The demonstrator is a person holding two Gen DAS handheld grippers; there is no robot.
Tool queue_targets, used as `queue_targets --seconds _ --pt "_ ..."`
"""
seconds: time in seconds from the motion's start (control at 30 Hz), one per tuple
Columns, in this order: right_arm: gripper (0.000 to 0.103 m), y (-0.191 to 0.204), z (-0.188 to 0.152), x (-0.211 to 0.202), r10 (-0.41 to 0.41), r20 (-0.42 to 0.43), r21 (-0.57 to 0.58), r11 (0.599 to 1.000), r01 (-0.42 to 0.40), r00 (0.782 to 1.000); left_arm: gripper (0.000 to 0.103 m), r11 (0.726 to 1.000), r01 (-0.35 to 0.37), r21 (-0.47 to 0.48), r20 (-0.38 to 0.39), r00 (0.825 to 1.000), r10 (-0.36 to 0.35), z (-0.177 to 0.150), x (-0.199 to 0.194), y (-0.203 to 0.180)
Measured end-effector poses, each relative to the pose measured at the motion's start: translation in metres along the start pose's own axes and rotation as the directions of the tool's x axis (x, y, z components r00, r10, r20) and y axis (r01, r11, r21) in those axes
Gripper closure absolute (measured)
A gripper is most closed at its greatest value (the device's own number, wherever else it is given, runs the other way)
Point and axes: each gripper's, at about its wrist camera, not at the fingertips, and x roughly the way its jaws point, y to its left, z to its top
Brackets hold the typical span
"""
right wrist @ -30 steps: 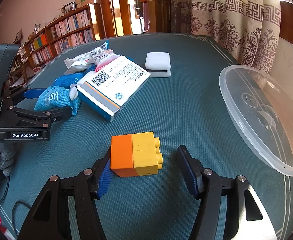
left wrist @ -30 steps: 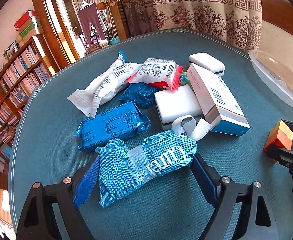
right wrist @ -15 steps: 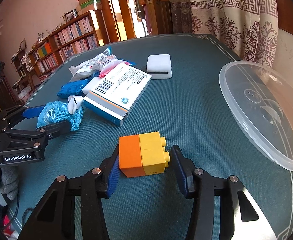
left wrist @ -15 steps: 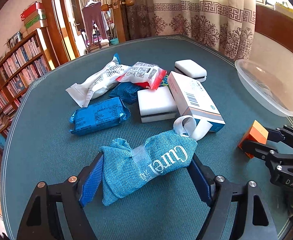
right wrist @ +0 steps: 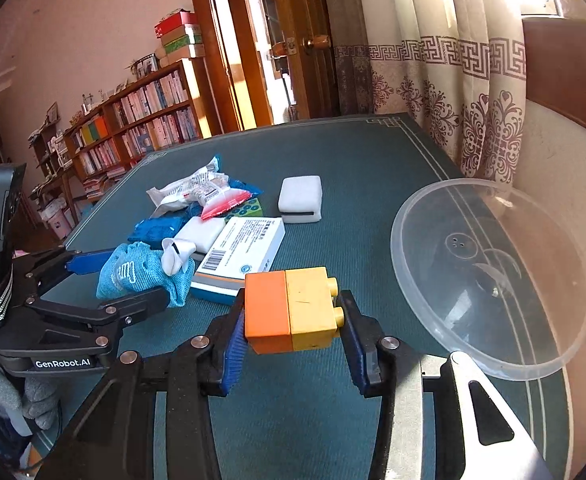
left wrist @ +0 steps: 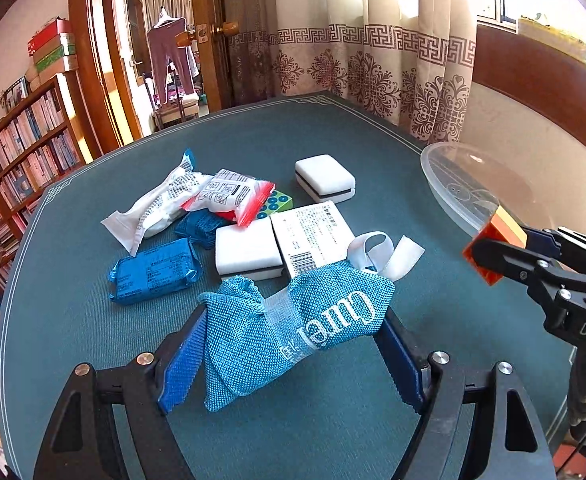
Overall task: Organize objects
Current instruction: 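Carry the brick into the clear bowl and release it while the left gripper grasps the blue towel, then lower the blue towel into the bowl and open the left gripper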
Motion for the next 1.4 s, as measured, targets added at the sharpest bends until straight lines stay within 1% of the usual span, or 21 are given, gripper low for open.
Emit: queue_targets --seconds 0.07,0.13,0.27,0.43,0.6,0.8,0.9,0.97,1.0,1.07,1.23,1.4 --pt "0.059 -0.014 0.008 -0.007 -0.032 0.027 0.03 0.999 0.031 0.999 0.019 1.0 0.012 0.014 0.004 1.0 -0.012 0.006 0.0 -0.009" --pt "0.059 -0.029 0.014 -0.01 -0.073 0.034 0.055 0.996 0.071 0.997 0.019 0.999 0.028 0.027 0.007 1.0 -0.028 0.011 0.002 -0.018" --pt "0.059 -0.06 0.022 -0.008 -0.142 0.005 0.081 0.987 0.141 0.99 0.019 0.997 0.061 0.047 0.01 0.998 -0.061 0.022 0.005 -0.035" --pt "0.059 -0.099 0.014 -0.008 -0.212 -0.029 0.116 0.97 0.214 0.977 0.019 0.993 0.087 0.074 0.009 0.996 -0.088 0.033 0.013 -0.057" --pt "0.059 -0.125 0.009 -0.006 -0.258 -0.055 0.141 0.954 0.263 0.965 0.019 0.988 0.119 0.095 0.004 0.993 -0.12 0.046 0.023 -0.079" --pt "0.059 -0.138 0.006 -0.004 -0.313 -0.045 0.14 0.938 0.316 0.949 0.019 0.982 0.145 0.124 0.022 0.989 -0.148 0.069 0.033 -0.106" --pt "0.058 -0.141 0.004 -0.002 -0.323 -0.05 0.148 0.933 0.327 0.945 0.019 0.978 0.166 0.125 0.016 0.985 -0.17 0.079 0.042 -0.116" --pt "0.056 -0.146 0.003 -0.002 -0.33 -0.05 0.164 0.928 0.334 0.943 0.019 0.975 0.184 0.122 0.013 0.982 -0.187 0.084 0.047 -0.121" --pt "0.055 -0.147 0.004 -0.004 -0.338 -0.043 0.169 0.925 0.34 0.94 0.019 0.974 0.191 0.123 0.013 0.981 -0.194 0.086 0.048 -0.124" --pt "0.049 -0.151 0.005 -0.008 -0.353 -0.027 0.179 0.919 0.352 0.935 0.019 0.971 0.2 0.129 0.014 0.979 -0.203 0.091 0.05 -0.13" --pt "0.049 -0.159 0.005 -0.019 -0.379 -0.005 0.206 0.905 0.372 0.925 0.018 0.965 0.223 0.14 0.011 0.974 -0.227 0.096 0.054 -0.144" --pt "0.049 -0.161 0.002 -0.019 -0.39 -0.009 0.21 0.9 0.383 0.921 0.016 0.957 0.254 0.142 0.005 0.966 -0.257 0.1 0.059 -0.155"
